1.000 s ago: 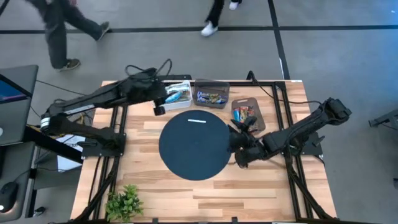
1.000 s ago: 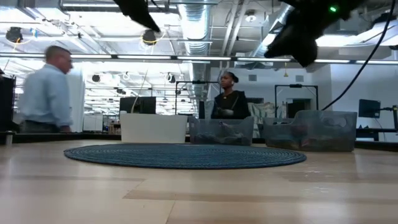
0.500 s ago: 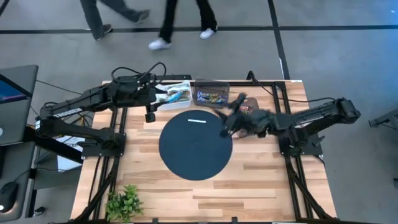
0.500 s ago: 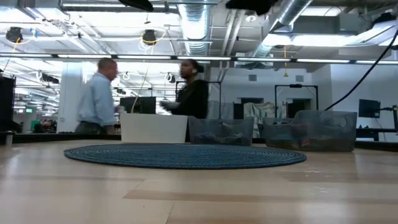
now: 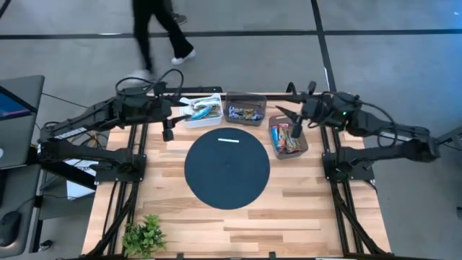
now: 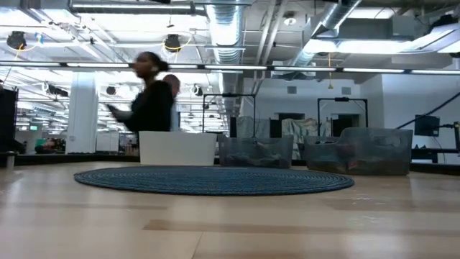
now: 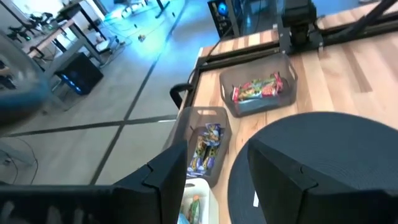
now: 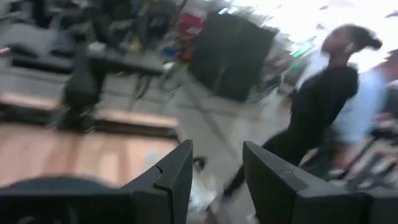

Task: Pick and place Granola Bars by type
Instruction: Return to Home Position

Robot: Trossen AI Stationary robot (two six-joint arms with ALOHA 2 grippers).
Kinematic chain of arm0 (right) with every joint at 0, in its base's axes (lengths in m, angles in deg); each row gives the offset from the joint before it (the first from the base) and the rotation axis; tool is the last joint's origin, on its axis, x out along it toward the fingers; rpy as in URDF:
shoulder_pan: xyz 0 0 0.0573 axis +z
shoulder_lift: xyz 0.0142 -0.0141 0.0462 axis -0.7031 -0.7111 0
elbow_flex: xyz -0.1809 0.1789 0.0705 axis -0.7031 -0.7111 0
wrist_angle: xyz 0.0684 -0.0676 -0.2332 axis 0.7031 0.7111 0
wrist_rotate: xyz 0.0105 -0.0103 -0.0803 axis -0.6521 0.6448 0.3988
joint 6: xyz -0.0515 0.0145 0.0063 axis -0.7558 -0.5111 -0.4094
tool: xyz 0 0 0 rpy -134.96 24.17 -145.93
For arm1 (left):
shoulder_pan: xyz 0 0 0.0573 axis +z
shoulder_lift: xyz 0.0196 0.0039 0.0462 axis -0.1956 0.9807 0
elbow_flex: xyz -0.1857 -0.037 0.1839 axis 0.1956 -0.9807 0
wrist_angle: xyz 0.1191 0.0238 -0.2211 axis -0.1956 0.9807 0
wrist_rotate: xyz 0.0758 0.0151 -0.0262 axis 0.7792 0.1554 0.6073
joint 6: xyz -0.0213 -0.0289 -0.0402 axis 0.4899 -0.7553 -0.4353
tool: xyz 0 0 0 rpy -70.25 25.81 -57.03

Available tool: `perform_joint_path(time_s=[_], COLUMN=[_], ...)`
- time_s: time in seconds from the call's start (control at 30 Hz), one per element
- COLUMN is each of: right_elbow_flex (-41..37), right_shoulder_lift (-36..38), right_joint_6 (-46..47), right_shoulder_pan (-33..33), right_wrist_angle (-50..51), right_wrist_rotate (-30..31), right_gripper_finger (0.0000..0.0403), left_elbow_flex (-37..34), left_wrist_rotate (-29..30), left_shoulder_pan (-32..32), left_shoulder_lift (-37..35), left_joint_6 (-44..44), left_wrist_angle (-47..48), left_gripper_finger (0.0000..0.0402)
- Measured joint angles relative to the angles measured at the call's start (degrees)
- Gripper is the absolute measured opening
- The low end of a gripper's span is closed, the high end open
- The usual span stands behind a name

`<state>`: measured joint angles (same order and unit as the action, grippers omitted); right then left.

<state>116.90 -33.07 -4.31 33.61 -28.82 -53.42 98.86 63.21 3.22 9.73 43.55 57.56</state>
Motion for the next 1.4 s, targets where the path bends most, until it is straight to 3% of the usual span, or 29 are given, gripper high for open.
perform_joint_path(time_s=[0.17,0.43,0.77,0.97,1.23,1.4], right_elbow_flex=[0.0,0.0,-2.22,-13.4,-25.12,-29.89], right_shoulder_lift=[3.23,3.71,9.38,16.58,24.78,29.59], right_joint_6=[2.94,3.99,8.34,10.0,15.33,15.4], right_shoulder_pan=[-7.05,-16.58,-30.16,-28.08,-18.45,-11.67], right_wrist_angle=[10.52,11.64,13.02,6.84,-9.94,-10.46], right_wrist_rotate=[-10.45,-12.95,-32.44,-35.7,-35.62,-29.37], right_gripper_finger=[0.0134,0.0134,0.0134,0.0134,0.0134,0.0134], left_elbow_flex=[0.0,0.0,-0.01,-7.33,-18.96,-25.72], left_wrist_rotate=[-0.11,0.21,1.73,1.46,0.12,0.22], left_shoulder_pan=[0.0,0.0,0.0,0.0,-0.39,-0.46], left_shoulder_lift=[-2.07,-6.72,-12.53,-16.67,-24.74,-32.67], left_joint_6=[-0.48,-0.48,-3.29,-5.37,-10.7,-11.98], left_wrist_angle=[0.08,1.61,8.09,2.71,-3.67,-6.17], left_gripper_finger=[0.0164,0.0164,0.0164,0.0164,0.0164,0.0164])
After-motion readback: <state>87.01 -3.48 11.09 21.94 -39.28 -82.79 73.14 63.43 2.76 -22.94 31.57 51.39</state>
